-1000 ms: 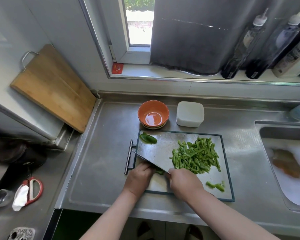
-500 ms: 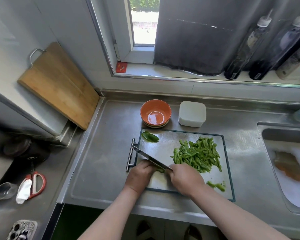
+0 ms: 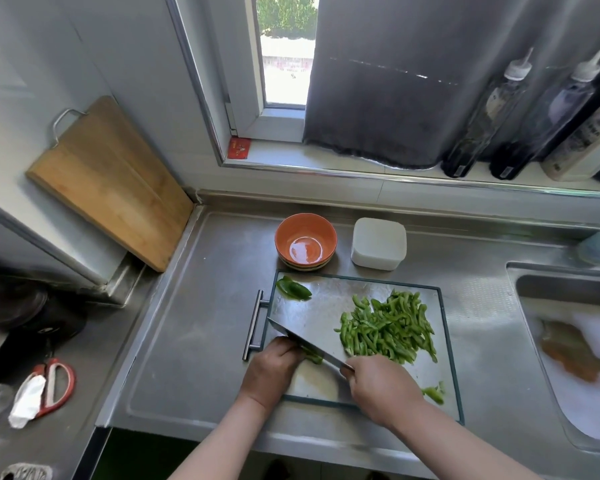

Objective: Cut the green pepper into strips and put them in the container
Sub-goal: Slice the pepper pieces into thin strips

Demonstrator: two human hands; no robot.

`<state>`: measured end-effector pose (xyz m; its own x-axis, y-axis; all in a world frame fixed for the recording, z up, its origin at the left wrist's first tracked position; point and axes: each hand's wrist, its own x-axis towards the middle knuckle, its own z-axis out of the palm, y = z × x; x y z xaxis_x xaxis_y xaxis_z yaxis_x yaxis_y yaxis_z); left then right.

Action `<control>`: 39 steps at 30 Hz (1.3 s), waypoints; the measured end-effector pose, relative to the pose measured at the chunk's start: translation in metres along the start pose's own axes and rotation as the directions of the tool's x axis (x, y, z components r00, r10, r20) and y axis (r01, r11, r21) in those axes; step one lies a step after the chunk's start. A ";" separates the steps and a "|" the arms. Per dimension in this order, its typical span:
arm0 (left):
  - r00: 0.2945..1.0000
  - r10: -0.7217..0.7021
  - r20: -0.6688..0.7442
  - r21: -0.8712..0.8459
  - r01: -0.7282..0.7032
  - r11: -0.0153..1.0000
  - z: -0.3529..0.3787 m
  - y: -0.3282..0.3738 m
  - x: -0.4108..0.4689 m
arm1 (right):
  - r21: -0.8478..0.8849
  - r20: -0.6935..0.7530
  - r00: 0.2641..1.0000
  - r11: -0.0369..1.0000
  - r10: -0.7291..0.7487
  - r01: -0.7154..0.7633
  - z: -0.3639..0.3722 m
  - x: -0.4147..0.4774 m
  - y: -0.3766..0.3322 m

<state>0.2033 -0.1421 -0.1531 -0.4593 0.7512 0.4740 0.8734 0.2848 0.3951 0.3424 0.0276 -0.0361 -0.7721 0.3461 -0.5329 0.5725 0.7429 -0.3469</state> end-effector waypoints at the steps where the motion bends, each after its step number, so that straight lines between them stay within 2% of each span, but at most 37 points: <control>1: 1.000 -0.007 -0.004 -0.014 0.007 1.000 0.001 0.000 -0.001 | 0.009 0.021 1.000 1.000 0.013 -0.013 0.000 0.003 0.000; 4: 1.000 -0.026 -0.007 -0.028 0.026 0.999 0.004 -0.002 -0.002 | 0.025 0.061 0.997 0.999 0.045 -0.047 0.002 0.013 -0.004; 10: 1.000 -0.024 0.011 -0.001 0.024 1.000 0.005 0.000 -0.003 | -0.002 0.037 0.998 0.999 0.053 -0.053 0.016 0.037 -0.025; 14: 0.999 -0.015 0.044 0.013 0.014 1.000 0.003 0.001 0.000 | -0.036 0.028 0.999 0.999 0.038 -0.037 0.016 0.044 -0.036; 21: 0.991 -0.007 0.130 0.055 0.000 0.998 0.000 0.001 0.003 | 0.016 0.056 0.998 0.999 0.027 -0.028 0.011 0.033 -0.023; 29: 0.995 -0.028 0.096 0.064 0.022 0.998 0.002 -0.002 -0.001 | 0.031 0.020 0.998 0.998 -0.056 0.055 -0.005 0.011 -0.018; 39: 0.996 -0.080 0.038 0.022 0.079 0.997 0.002 0.003 -0.003 | 0.018 0.041 0.999 1.000 -0.024 0.023 -0.003 0.005 -0.007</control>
<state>0.2076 -0.1422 -0.1548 -0.5212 0.7483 0.4104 0.8376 0.3563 0.4141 0.3342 0.0262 -0.0336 -0.7737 0.3044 -0.5556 0.5592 0.7404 -0.3730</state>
